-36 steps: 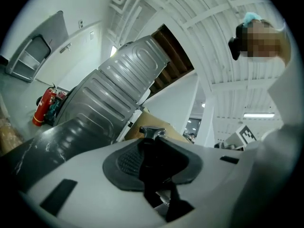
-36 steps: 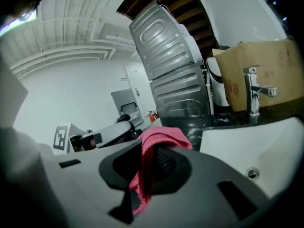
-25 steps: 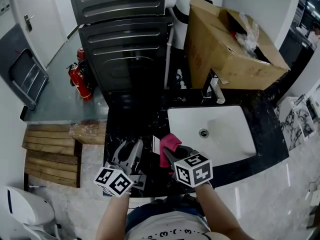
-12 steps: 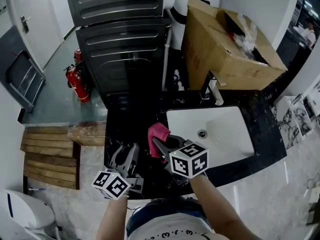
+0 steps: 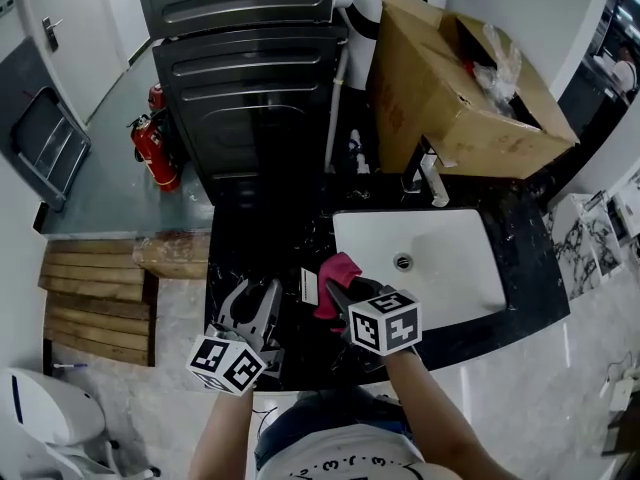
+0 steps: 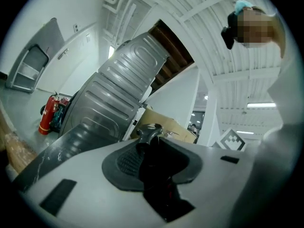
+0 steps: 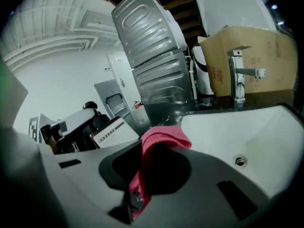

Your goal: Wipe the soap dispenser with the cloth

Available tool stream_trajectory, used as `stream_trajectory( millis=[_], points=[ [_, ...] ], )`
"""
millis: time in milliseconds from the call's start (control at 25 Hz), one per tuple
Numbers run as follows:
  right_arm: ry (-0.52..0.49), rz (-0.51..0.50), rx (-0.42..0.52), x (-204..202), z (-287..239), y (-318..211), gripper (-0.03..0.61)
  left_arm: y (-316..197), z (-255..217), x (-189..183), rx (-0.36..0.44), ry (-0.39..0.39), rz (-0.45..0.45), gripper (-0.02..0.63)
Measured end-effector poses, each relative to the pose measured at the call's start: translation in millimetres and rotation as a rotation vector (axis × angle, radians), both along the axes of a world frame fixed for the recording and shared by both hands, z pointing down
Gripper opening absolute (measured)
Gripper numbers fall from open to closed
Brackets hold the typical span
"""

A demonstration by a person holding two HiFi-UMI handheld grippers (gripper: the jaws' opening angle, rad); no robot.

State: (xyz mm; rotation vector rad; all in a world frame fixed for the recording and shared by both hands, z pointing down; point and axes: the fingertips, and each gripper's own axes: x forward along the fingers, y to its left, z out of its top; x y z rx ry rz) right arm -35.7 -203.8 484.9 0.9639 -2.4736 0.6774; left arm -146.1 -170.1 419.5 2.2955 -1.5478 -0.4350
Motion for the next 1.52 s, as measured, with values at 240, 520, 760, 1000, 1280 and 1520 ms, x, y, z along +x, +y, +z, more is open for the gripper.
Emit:
stream_trajectory(
  millis=[240,520,760,1000,1280,1520],
  points=[
    [-0.048,0.094,0.048,44.9,-29.8,-6.6,0.049,-5.8,-5.9,39.5,0.012,-0.226,0.036,0.106],
    [-0.052,0.216,0.056,115.0,-46.0,-10.3,0.049,-9.3,-2.4,74.4,-0.009,-0.463,0.052,0.104],
    [-0.072,0.255,0.056,141.1,-50.1,-12.7,0.049,-18.6,-0.7,79.1,-0.018,-0.481,0.072,0.155],
    [-0.097,0.221,0.085,135.7,-63.7,-13.1,0.049,-25.6,-8.5,59.5,-0.092,-0.160,0.012,0.107],
    [-0.167,0.151,0.164,115.4,-95.1,-16.1,0.049,-34.3,-36.6,28.5,-0.110,0.762,0.037,0.106],
    [-0.217,0.102,0.231,105.3,-118.5,-10.8,0.049,-37.8,-43.2,26.4,-0.084,1.132,0.068,0.106]
  ],
)
